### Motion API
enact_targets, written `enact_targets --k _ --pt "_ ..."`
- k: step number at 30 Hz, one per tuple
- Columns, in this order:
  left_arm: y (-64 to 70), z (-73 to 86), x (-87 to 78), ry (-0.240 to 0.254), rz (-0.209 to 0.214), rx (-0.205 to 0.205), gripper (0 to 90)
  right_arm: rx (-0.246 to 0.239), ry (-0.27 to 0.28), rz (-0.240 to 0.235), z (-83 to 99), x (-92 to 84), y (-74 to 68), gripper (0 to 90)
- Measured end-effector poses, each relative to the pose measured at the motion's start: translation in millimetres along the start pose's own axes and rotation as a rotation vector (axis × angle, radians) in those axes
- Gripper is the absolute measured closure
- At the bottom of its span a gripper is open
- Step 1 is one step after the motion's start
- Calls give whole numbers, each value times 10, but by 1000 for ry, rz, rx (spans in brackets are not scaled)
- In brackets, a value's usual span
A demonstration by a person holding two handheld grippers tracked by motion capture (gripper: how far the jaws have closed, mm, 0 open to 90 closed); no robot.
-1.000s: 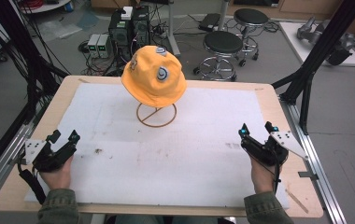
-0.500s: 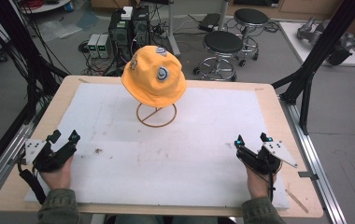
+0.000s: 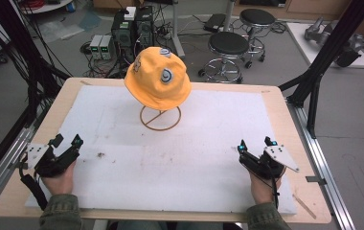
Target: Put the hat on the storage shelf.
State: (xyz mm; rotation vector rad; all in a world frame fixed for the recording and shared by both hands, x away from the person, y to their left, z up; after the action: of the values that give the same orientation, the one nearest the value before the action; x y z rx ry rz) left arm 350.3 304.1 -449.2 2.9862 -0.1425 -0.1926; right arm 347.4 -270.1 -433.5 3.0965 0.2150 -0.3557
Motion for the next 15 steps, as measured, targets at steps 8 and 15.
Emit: enact_targets --k 8,15 --pt "24 -1 -18 0 6 3 332 8 14 8 -17 -36 26 141" --pt "19 10 -1 -5 6 3 331 9 10 9 -10 -29 29 141"
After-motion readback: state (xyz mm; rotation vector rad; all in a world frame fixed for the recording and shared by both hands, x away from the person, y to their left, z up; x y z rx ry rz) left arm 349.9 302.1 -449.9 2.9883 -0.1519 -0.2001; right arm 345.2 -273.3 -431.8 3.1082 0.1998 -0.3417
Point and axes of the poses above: each handheld gripper's, and its own axes: x roughly forward along the jaws, z roughly out of its underside, y roughly to its right, the point moved 8 cm from there along x, roughly forward along the jaws, and after that the axes turned 1 degree about -y, right-handed, at the moved point
